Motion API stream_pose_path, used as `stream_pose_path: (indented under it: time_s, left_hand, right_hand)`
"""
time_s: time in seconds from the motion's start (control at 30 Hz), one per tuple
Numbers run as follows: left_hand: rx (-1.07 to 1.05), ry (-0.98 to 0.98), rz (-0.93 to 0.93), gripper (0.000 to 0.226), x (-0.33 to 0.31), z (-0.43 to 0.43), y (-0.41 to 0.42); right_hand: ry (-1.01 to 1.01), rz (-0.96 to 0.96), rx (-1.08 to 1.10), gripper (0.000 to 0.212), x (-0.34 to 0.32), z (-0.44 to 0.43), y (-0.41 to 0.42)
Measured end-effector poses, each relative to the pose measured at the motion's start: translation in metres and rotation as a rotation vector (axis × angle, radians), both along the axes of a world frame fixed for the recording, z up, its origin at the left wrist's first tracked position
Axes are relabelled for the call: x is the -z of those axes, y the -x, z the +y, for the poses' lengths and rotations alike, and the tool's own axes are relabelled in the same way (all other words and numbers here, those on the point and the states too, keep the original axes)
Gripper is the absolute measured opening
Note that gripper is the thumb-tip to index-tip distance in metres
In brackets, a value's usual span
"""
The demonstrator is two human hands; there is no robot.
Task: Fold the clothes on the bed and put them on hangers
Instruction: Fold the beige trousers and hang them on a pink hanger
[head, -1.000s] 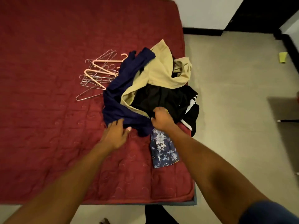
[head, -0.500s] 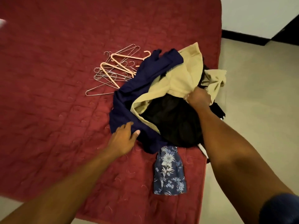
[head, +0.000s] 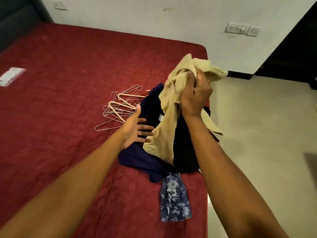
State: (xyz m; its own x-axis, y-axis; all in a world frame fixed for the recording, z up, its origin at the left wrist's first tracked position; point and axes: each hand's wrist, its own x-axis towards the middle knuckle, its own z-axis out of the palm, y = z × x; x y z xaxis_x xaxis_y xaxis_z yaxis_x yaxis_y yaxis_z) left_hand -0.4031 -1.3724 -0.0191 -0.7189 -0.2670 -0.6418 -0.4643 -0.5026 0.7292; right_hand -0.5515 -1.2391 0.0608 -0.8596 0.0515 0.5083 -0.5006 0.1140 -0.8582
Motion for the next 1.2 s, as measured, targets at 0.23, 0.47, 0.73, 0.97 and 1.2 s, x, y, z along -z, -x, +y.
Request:
stream_pose_path:
  time_s: [0.23, 0.47, 0.73, 0.97, 1.2]
  left_hand:
    - [-0.111, -0.192, 0.095, 0.035, -0.013, 0.033, 0.0]
    - [-0.053, 0.128, 0.073, 0.028, -0.022, 0.014, -0.067]
    - [0.275, 0.01, -0.148, 0.054, -0.049, -0.094, -0.252]
    - [-0.496, 0.316, -0.261, 0.044, -0.027, -0.198, -0.418]
    - [-0.909, 0.171, -0.136, 0.1, 0.043, -0.313, -0.515]
  right_hand:
    - [-0.154, -0.5, -0.682, 0.024, 0.054, 0.06, -0.116]
    - [0.043, -1.021, -0.641, 0.06, 0.052, 0.034, -0.13]
    - [-0.101, -0.827, -0.977, 0.018, -0.028, -0.144, -0.227]
    - [-0.401, -0.899, -1.366, 0.015, -0.031, -0.291, -0.371]
    - [-0.505, -1.069, -1.478, 0.039, 0.006, -0.476, -0.462]
